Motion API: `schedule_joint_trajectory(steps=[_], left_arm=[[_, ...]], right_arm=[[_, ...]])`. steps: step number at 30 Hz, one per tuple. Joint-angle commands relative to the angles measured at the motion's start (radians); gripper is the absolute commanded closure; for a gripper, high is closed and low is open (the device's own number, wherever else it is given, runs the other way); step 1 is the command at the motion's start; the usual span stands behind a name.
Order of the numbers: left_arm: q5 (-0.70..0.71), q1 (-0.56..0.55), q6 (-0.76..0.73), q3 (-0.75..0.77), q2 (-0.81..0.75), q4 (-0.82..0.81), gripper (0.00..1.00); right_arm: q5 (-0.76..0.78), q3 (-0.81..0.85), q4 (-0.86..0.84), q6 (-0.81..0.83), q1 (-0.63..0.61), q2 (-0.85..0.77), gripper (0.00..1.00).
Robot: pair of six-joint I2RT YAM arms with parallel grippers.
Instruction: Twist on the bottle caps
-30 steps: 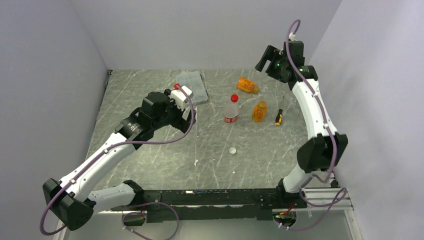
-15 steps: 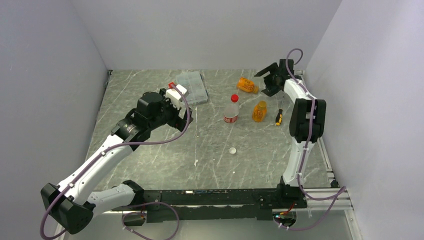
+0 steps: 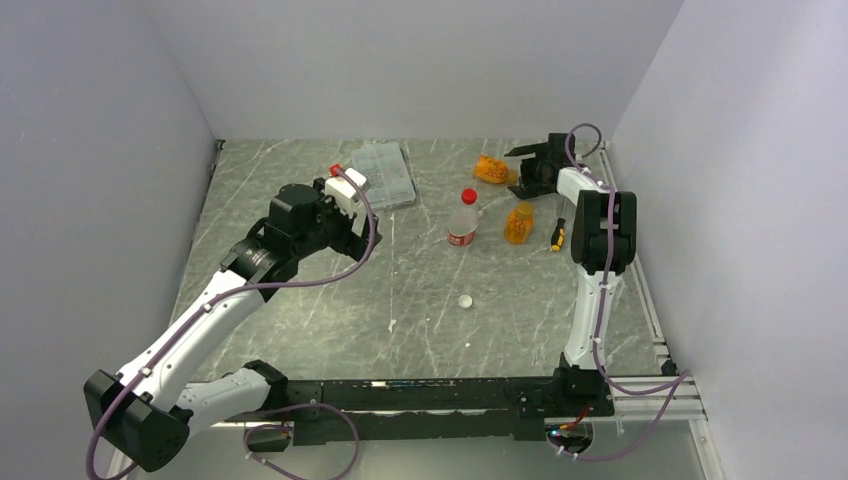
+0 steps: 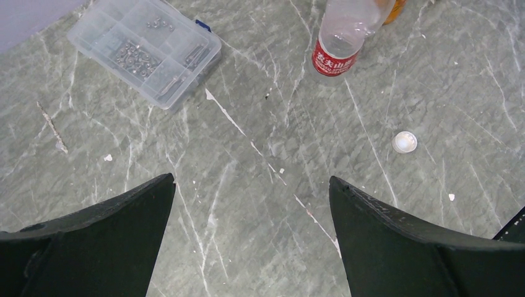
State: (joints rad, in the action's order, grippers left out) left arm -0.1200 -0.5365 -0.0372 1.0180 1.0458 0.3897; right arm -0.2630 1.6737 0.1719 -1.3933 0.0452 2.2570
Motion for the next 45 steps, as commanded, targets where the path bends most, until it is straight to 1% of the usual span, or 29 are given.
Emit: schedule_joint_trajectory(steps=[1,4,14,15,18,22,25,35,42,44,45], left_arm=[[-0.039,0.017,0.019,-0.001,-0.019,-0.052,0.01],[-0.045,0.026,0.022,-0.004,-0.016,-0.053,0.01],[-0.074,0.055,0.029,-0.008,-0.011,-0.063,0.01],[-0.076,0.057,0.030,-0.010,-0.012,-0.064,0.00],[-0.083,0.064,0.031,-0.011,-0.012,-0.067,0.01],[-0.092,0.072,0.030,-0.011,-0.012,-0.069,0.01],[-0.098,0.077,0.031,-0.010,-0.012,-0.071,0.01],[-0.106,0.087,0.031,-0.013,-0.022,-0.074,0.01],[-0.110,0.089,0.031,-0.015,-0.024,-0.076,0.01],[-0.112,0.089,0.031,-0.015,-0.024,-0.077,0.01],[-0.113,0.089,0.031,-0.015,-0.025,-0.077,0.00]], right_arm=[[0.011,0.013,-0.033,-0.063,-0.001,0.037,0.12],[0.018,-0.002,-0.048,-0.072,-0.001,0.042,0.14],[0.050,0.098,0.036,-0.043,-0.003,0.114,0.21],[0.053,0.100,0.042,-0.041,-0.004,0.119,0.23],[0.058,0.113,0.057,-0.035,-0.003,0.137,0.31],[0.067,0.134,0.082,-0.016,-0.007,0.162,0.34],[0.081,0.171,0.121,0.007,-0.009,0.186,0.35],[0.129,0.318,0.252,0.122,-0.014,0.278,0.43],[0.163,0.384,0.310,0.219,-0.015,0.311,0.57],[0.177,0.378,0.310,0.249,-0.016,0.302,0.61],[0.180,0.371,0.296,0.269,-0.017,0.295,0.62]])
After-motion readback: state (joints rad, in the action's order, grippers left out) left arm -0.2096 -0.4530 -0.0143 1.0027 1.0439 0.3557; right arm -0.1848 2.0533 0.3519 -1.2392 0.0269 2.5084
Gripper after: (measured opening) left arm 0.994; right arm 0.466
